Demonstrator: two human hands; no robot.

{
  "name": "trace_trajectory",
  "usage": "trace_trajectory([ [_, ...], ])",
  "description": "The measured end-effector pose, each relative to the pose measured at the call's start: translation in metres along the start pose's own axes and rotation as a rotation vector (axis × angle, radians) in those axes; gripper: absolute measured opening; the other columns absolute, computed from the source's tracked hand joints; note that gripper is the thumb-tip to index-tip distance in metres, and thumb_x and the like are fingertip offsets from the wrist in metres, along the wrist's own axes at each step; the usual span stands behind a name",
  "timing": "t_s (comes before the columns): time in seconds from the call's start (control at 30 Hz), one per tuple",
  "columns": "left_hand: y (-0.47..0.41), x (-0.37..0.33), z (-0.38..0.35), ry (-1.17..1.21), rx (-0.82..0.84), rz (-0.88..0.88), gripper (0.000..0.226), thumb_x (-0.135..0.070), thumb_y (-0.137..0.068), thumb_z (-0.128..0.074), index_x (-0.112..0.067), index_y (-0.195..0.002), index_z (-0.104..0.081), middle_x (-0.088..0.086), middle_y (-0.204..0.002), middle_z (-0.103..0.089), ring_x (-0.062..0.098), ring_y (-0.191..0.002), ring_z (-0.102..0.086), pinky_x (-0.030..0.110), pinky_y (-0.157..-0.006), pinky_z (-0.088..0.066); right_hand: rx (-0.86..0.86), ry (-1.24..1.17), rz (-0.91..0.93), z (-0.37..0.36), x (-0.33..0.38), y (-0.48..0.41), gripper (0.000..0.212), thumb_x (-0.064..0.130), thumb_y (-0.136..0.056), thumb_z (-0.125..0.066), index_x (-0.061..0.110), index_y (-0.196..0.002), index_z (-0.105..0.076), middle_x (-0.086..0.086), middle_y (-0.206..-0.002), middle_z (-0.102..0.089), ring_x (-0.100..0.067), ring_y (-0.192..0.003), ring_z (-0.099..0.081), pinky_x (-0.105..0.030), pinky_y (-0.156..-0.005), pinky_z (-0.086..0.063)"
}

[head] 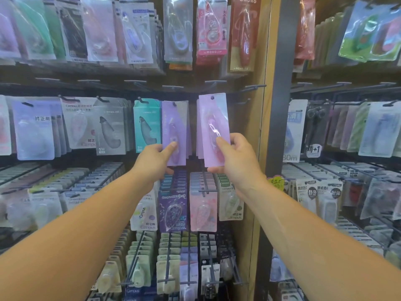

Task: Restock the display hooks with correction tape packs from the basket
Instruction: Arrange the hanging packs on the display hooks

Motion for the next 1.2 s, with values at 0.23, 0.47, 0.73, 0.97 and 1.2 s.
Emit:
trace_trajectory([
  [0.23, 0.003, -0.001, 0.007, -0.056, -0.026, -0.051, 0.041, -0.055, -0.106, -0.05, -0.017, -0.109, -0.064, 0.004, -0.11, -0.07, 0.025, -0.088, -0.075, 0.037, -0.071, -0.055, 0.056, 0.046, -0.092, -0.005, -0.011, -0.009, 0.014, 0.031, -0.106, -0.054, 0.017, -0.107, -0.057, 0.001, -0.103, -0.059, -0.015, -0.088, -0.065, -0.041, -0.072, -0.065],
  [0.47, -0.002, 0.002, 0.01, -0.07, -0.011, -0.05, 0.054, -0.055, -0.106, -0.051, -0.004, -0.118, -0.063, 0.014, -0.114, -0.073, 0.023, -0.085, -0.076, 0.048, -0.085, -0.058, 0.053, 0.248, -0.148, -0.018, -0.02, -0.037, 0.022, 0.035, -0.106, -0.048, 0.018, -0.118, -0.054, -0.002, -0.116, -0.06, -0.024, -0.097, -0.066, -0.03, -0.067, -0.061],
  [0.73, -0.006, 0.003, 0.006, -0.094, 0.004, -0.017, 0.05, -0.056, -0.106, -0.05, -0.01, -0.116, -0.066, 0.007, -0.111, -0.07, 0.025, -0.091, -0.075, 0.036, -0.074, -0.053, 0.021, 0.306, -0.182, -0.018, -0.029, -0.039, 0.014, 0.037, -0.108, -0.046, 0.025, -0.113, -0.042, 0.001, -0.114, -0.052, -0.027, -0.106, -0.063, -0.031, -0.075, -0.059],
  [0.97, 0.018, -0.01, 0.023, -0.496, -0.195, -0.213, 0.048, -0.054, -0.102, -0.059, -0.007, -0.114, -0.065, 0.01, -0.101, -0.072, 0.036, -0.102, -0.066, 0.041, -0.079, -0.05, 0.006, 0.386, -0.05, 0.006, -0.021, 0.001, 0.035, 0.038, -0.101, -0.059, 0.02, -0.131, -0.055, 0.008, -0.118, -0.061, -0.017, -0.109, -0.061, -0.04, -0.098, -0.052],
  [1.2, 0.107, -0.01, 0.007, -0.519, -0.249, -0.602, 0.069, -0.02, -0.092, -0.078, 0.001, -0.149, -0.046, 0.025, -0.14, -0.055, 0.043, -0.127, -0.054, 0.051, -0.11, -0.042, 0.102, 0.349, -0.036, 0.064, -0.027, 0.102, 0.02, 0.027, -0.097, -0.069, 0.025, -0.116, -0.064, 0.002, -0.11, -0.067, -0.016, -0.102, -0.066, -0.044, -0.097, -0.055],
])
Point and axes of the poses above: each hand's wrist, its own y-axis away from the middle knuckle, its own z-axis out of the back of the hand, x = y × z, the point moved 7 cm from there along -y, towards the middle knuckle
